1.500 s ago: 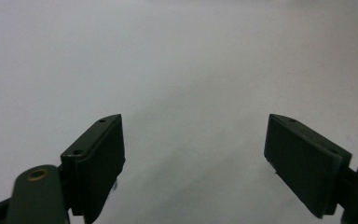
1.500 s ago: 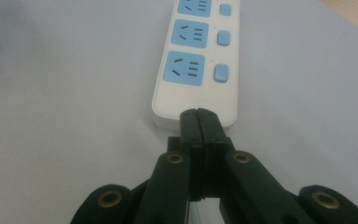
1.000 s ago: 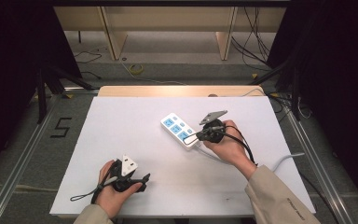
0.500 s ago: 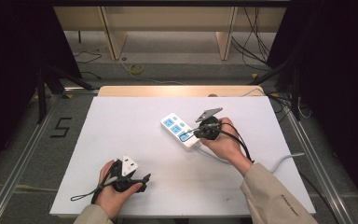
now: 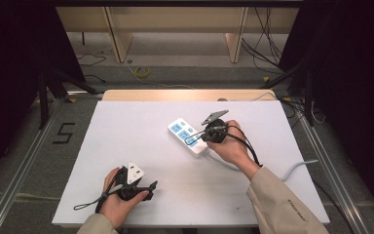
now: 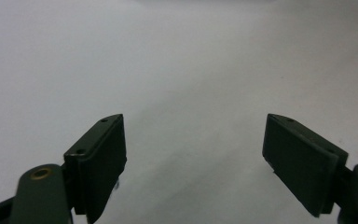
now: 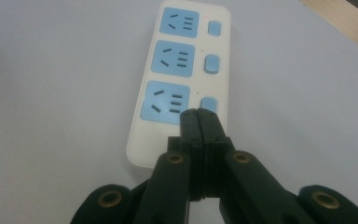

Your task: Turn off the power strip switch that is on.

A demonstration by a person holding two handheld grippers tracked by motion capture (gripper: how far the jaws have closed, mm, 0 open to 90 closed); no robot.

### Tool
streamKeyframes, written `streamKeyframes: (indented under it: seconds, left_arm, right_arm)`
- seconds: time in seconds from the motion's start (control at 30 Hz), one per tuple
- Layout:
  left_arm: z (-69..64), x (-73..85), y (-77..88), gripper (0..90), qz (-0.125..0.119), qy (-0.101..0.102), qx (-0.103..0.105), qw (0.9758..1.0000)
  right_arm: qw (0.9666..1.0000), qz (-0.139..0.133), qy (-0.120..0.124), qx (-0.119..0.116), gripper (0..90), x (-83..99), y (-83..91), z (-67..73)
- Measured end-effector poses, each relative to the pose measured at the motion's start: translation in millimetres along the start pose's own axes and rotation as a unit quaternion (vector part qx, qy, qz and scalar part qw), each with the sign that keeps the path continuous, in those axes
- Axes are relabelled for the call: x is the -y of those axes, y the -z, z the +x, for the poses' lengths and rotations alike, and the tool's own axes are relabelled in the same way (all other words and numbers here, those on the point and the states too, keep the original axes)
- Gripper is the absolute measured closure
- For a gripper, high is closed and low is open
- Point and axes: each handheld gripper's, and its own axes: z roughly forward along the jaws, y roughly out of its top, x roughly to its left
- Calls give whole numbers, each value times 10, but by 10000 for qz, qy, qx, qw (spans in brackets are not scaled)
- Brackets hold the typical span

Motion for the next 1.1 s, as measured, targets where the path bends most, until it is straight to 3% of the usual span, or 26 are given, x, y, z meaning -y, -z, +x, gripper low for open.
streamKeyframes:
  seconds: [1.1]
  left_arm:
    - [4,8,-4,217,-5,6,24,10000]
  right_arm:
    - [9999,57,-99,26,900,-215,-233,-108]
